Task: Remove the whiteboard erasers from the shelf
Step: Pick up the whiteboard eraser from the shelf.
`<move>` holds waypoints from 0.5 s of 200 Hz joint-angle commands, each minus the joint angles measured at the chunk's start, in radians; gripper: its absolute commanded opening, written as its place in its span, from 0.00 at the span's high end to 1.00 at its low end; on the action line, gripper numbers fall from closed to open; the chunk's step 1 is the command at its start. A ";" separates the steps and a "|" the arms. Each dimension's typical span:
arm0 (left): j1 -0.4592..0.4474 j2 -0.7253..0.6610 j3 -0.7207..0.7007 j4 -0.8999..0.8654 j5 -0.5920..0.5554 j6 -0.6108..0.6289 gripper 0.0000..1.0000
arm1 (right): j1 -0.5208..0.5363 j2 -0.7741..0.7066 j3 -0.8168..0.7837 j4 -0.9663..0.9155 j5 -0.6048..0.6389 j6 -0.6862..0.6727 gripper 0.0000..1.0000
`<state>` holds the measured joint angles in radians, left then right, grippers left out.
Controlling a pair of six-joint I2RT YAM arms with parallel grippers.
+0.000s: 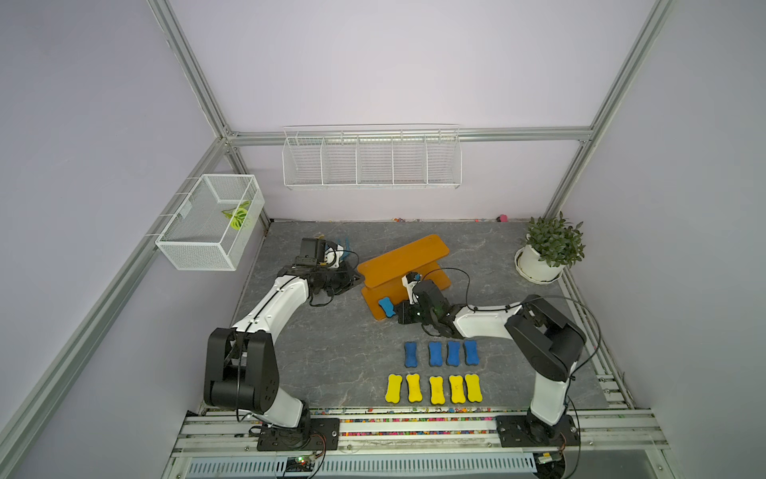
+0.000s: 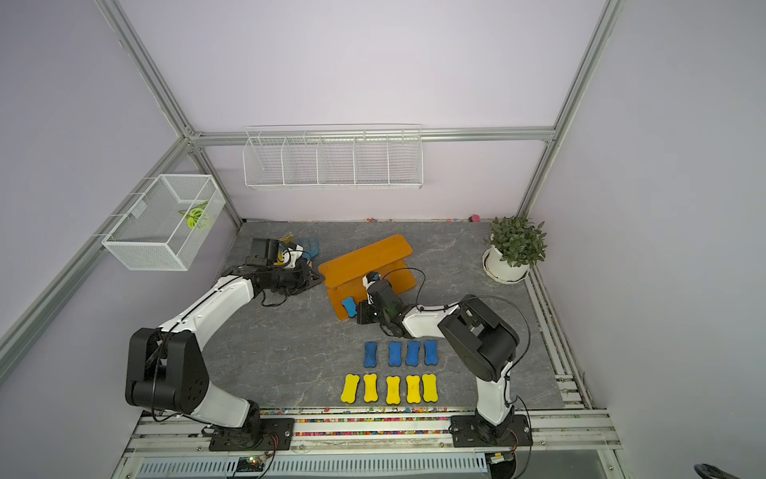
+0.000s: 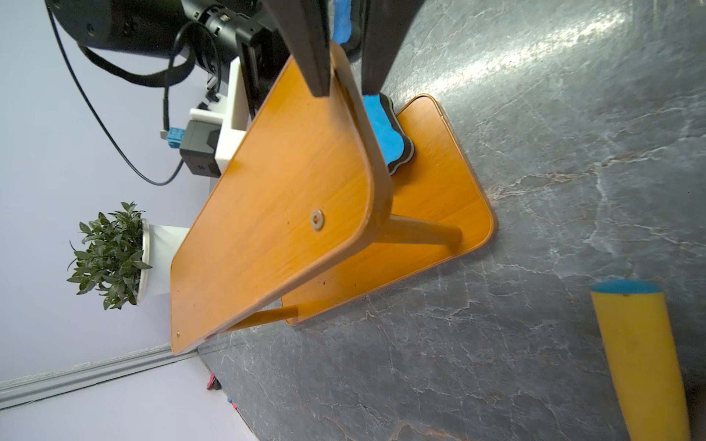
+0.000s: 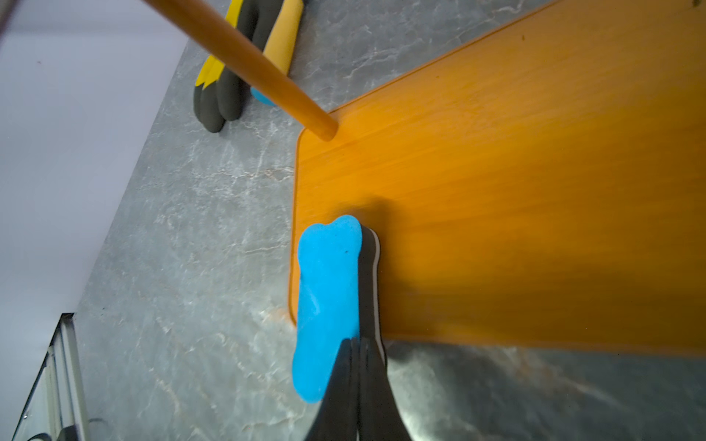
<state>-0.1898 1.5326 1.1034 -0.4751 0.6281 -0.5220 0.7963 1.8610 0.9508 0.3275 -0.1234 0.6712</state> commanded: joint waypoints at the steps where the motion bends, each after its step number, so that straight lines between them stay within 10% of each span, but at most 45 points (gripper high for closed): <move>1: 0.005 -0.029 0.012 -0.016 -0.006 0.005 0.79 | 0.026 -0.084 -0.037 -0.065 0.039 -0.015 1.00; 100: 0.005 -0.050 -0.022 0.013 0.005 -0.001 0.77 | 0.157 -0.229 -0.136 -0.250 0.107 0.003 1.00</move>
<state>-0.1898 1.5089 1.1000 -0.4759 0.6289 -0.5224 0.9459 1.6432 0.8379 0.1360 -0.0196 0.6689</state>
